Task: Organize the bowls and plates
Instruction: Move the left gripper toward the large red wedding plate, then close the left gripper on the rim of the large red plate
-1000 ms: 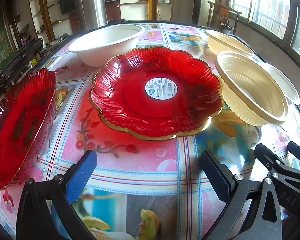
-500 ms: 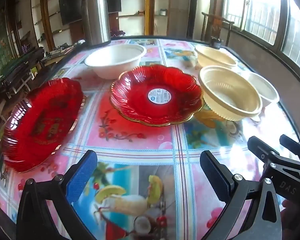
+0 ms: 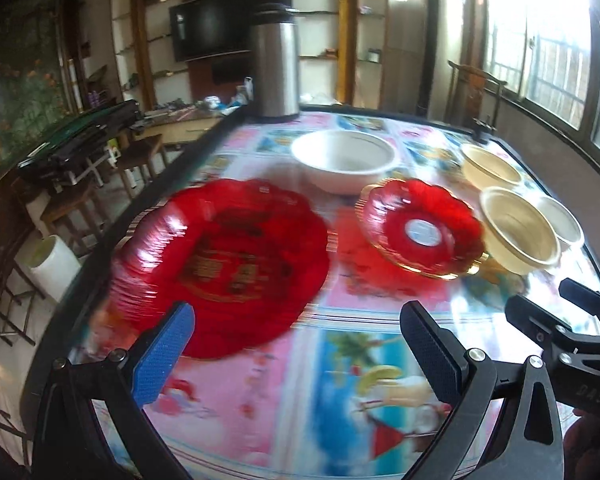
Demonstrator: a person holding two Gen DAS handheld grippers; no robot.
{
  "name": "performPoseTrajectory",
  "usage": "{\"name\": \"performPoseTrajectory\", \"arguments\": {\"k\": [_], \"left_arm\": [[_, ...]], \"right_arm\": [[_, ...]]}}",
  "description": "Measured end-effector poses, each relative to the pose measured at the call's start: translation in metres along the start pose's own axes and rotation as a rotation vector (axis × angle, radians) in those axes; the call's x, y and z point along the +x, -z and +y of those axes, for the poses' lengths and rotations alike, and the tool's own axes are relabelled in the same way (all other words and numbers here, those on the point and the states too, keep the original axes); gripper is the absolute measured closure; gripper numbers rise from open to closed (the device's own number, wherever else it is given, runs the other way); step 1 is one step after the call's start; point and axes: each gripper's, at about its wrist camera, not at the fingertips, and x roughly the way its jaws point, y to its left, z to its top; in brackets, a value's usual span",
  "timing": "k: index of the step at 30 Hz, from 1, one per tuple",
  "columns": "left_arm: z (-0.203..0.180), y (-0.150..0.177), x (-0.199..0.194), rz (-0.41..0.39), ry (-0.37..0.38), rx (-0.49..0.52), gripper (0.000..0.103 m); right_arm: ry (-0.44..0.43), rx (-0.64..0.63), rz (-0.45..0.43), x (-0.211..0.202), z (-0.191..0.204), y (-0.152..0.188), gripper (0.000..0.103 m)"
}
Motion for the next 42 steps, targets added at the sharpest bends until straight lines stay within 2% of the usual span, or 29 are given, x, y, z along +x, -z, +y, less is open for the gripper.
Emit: {"name": "performPoseTrajectory", "arguments": {"k": [8,11,16,27,42], "left_arm": [[0.066,-0.005,0.015,0.016,-0.051,-0.085,0.0],[0.081,-0.005,0.018,0.018,-0.073,-0.106,0.0],[0.105,-0.005,0.026,0.031,-0.09,-0.135,0.0],[0.115,-0.008,0.042,0.063,-0.097,-0.131,0.0],[0.116,-0.018,0.056,0.111,-0.088,-0.081,0.001]], "right_arm": [[-0.104,-0.099,0.017,0.006,0.059,-0.007,0.0],[-0.16,-0.111,0.036,0.011,0.077,-0.009,0.0],[-0.201,-0.139,0.059,0.018,0.1,-0.012,0.0],[-0.251,-0.096,0.133,0.05,0.116,-0.027,0.0],[-0.244,-0.044,0.208,0.089,0.124,-0.041,0.004]]}}
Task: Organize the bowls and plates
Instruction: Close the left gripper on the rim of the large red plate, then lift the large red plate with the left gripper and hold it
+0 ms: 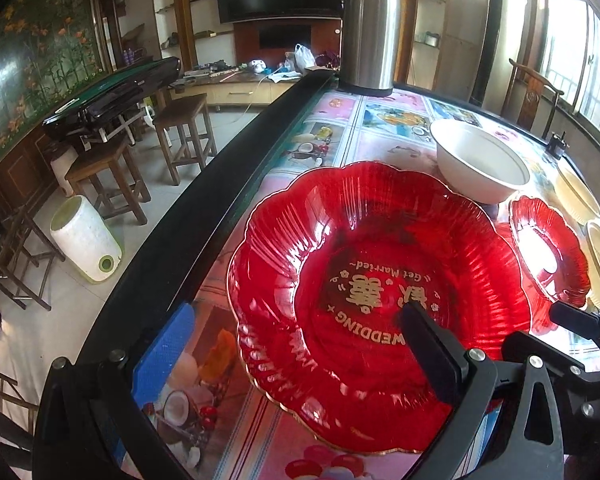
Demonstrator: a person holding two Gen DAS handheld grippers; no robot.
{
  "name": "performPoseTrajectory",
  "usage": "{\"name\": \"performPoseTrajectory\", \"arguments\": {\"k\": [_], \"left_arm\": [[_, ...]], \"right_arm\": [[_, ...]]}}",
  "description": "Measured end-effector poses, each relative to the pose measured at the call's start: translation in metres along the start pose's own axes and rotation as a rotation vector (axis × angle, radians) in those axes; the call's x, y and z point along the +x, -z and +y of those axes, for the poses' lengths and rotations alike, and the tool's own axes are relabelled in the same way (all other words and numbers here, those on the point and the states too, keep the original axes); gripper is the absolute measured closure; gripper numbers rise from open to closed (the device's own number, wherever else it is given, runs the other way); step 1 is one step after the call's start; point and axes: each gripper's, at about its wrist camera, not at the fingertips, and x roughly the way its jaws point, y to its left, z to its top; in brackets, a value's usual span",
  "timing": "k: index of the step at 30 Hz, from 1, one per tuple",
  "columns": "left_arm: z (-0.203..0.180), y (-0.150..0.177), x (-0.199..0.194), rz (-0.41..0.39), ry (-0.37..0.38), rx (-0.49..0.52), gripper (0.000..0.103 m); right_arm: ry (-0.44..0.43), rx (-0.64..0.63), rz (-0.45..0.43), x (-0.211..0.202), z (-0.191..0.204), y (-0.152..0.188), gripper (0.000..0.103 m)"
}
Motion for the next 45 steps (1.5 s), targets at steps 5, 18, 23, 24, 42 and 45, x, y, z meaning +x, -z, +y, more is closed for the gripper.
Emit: {"name": "performPoseTrajectory", "arguments": {"k": [5,18,23,24,42,45], "left_arm": [[0.004,-0.003,0.0,0.006,0.001,0.009,0.001],[-0.003,-0.015,0.015,0.066,0.048,0.01,0.001],[-0.008,-0.02,0.019,0.071,0.042,0.019,0.001],[-0.008,-0.021,0.02,0.072,0.041,0.019,0.001],[-0.011,-0.036,0.039,0.118,0.039,0.006,0.001],[-0.01,-0.037,0.041,0.125,0.042,-0.002,0.001]], "right_arm": [[-0.015,0.003,0.004,0.007,0.002,-0.007,0.004],[0.0,0.032,0.016,0.025,-0.002,-0.016,0.013],[-0.001,0.053,0.031,0.034,-0.008,-0.02,0.017],[-0.002,0.052,0.03,0.035,-0.009,-0.02,0.017],[-0.038,0.058,0.053,0.047,-0.015,-0.027,0.034],[-0.048,0.046,0.053,0.049,-0.014,-0.03,0.045]]}}
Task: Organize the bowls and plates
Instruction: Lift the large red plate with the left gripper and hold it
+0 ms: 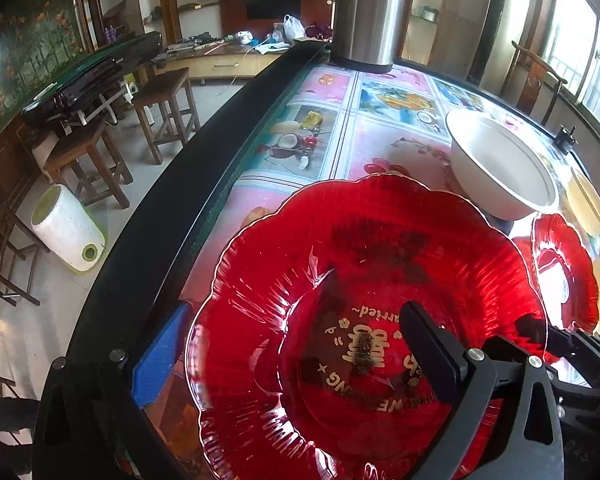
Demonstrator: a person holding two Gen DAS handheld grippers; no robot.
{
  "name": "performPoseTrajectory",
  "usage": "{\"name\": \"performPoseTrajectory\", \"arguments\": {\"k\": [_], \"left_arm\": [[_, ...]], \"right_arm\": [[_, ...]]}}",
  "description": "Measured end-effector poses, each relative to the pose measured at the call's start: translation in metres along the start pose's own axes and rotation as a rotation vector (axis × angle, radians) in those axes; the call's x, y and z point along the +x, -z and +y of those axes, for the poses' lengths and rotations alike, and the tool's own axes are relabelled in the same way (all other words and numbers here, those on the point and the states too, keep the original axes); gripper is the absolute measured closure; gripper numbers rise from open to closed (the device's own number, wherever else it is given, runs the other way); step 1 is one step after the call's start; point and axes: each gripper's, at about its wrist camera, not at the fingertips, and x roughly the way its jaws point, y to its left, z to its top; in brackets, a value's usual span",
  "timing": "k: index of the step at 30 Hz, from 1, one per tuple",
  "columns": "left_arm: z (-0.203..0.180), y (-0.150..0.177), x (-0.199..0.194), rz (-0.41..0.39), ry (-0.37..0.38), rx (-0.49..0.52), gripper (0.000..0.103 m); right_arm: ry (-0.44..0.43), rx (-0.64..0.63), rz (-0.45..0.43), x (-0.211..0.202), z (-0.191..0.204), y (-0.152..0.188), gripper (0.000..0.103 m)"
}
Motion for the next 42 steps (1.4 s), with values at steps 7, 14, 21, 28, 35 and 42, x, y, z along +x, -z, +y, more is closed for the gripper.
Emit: {"name": "performPoseTrajectory", "arguments": {"k": [7,14,21,28,35,42], "left_arm": [[-0.001,0.002,0.007,0.034,-0.044,0.0,0.021],[-0.002,0.002,0.008,0.036,-0.083,0.012,0.026],[0.01,-0.001,0.006,0.033,-0.126,-0.03,0.063],[0.015,-0.002,0.004,0.015,-0.12,-0.045,0.075],[0.019,0.0,-0.001,0.01,-0.076,-0.056,0.079],[0.026,0.003,-0.011,0.003,-0.03,-0.083,0.082]], "right_arm": [[-0.058,0.007,0.028,0.012,0.0,0.0,0.074],[-0.037,-0.025,0.025,0.012,0.009,0.0,0.074],[-0.038,-0.036,0.003,0.011,0.01,0.0,0.074],[0.011,-0.078,0.006,0.012,0.015,0.001,0.074],[0.016,-0.072,-0.003,0.009,0.011,0.006,0.074],[0.011,-0.081,-0.023,0.0,0.015,0.006,0.074]]}}
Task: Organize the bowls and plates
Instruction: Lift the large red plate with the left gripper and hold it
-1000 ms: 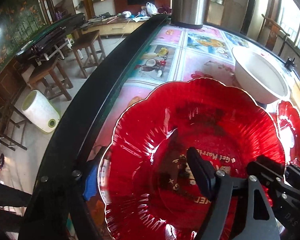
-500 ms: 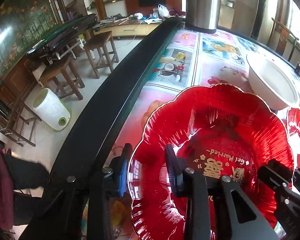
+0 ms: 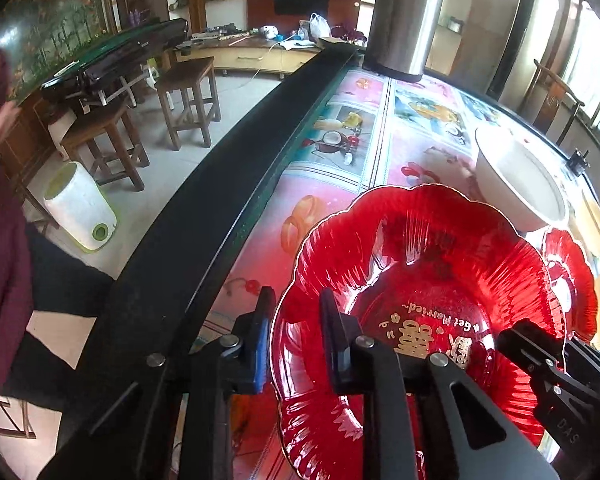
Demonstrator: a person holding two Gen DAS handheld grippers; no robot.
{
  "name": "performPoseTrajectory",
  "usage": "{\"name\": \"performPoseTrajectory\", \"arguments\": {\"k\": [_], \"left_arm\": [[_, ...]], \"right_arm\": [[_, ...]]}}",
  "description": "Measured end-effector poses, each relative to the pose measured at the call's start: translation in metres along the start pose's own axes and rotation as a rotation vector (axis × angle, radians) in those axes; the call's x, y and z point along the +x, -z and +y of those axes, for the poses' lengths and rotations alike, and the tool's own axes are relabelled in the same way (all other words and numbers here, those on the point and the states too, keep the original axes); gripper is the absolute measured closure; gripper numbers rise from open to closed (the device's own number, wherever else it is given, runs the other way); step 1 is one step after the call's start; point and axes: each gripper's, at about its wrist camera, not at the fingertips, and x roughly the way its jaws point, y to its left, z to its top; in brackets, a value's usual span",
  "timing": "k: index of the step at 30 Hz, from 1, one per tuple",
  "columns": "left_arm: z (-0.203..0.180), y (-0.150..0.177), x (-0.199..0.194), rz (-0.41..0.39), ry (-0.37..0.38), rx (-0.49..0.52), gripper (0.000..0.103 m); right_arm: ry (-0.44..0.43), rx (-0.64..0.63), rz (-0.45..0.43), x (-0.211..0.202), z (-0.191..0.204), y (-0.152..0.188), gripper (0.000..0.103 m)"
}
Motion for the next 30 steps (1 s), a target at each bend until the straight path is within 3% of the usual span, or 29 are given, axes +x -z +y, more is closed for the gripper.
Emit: {"name": "performPoseTrajectory", "arguments": {"k": [17,30], "left_arm": [[0.017,0.002,-0.052,-0.088,0.001,-0.002,0.083],[0.02,0.02,-0.034,-0.06,0.012,-0.002,0.083]], "right_arm": [[-0.023,-0.054,-0.07,-0.037,0.029,0.004,0.074],[-0.001,-0.059,-0.031,-0.03,0.033,0.029,0.074]]}}
